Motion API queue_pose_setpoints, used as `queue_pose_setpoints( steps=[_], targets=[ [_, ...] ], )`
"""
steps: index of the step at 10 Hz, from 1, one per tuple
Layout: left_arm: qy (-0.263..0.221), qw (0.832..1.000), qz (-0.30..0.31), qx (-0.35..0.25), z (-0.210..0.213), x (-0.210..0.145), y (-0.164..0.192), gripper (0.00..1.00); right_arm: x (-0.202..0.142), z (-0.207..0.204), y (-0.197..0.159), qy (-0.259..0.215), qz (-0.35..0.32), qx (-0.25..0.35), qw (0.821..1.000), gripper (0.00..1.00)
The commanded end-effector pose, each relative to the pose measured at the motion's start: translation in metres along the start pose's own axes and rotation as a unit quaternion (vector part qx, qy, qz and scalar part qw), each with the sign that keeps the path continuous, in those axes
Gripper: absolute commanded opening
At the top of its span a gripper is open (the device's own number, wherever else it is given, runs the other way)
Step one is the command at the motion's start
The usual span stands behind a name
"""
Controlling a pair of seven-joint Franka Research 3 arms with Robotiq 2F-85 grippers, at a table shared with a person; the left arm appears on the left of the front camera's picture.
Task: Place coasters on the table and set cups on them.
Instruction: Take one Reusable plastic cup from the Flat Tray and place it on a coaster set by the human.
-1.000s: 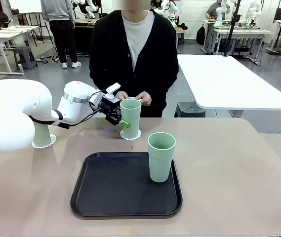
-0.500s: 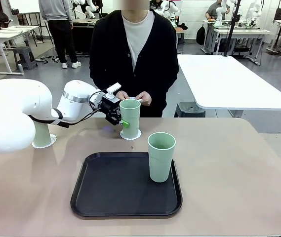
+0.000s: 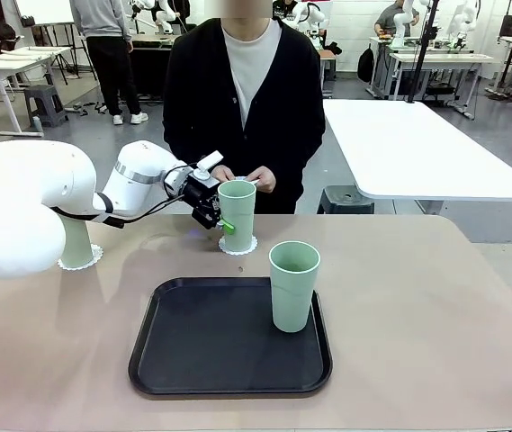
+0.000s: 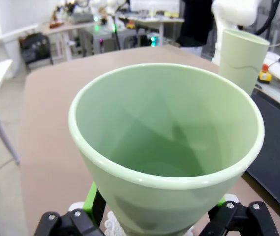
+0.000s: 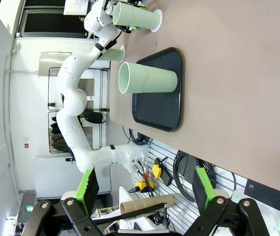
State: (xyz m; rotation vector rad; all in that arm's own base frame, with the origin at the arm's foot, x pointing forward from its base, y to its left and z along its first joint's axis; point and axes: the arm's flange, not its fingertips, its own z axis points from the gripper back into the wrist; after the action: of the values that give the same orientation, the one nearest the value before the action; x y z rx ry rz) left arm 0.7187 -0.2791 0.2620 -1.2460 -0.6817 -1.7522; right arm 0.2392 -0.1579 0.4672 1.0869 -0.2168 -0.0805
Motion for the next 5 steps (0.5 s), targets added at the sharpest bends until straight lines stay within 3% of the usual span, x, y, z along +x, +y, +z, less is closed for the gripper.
queue_pose_setpoints(
  steps=[1, 5],
  targets=[
    [0.047, 0.999, 0.000, 0.008, 0.0016, 0.0017, 0.0006, 1.00, 0.0003, 0.0003, -0.0007, 0.000, 0.002, 0.004, 1.000, 1.00],
    [0.095, 0.995, -0.005, 0.011, 0.0008, 0.0093, -0.0060, 1.00, 0.0003, 0.0003, -0.0007, 0.000, 0.002, 0.004, 1.000, 1.00]
  ],
)
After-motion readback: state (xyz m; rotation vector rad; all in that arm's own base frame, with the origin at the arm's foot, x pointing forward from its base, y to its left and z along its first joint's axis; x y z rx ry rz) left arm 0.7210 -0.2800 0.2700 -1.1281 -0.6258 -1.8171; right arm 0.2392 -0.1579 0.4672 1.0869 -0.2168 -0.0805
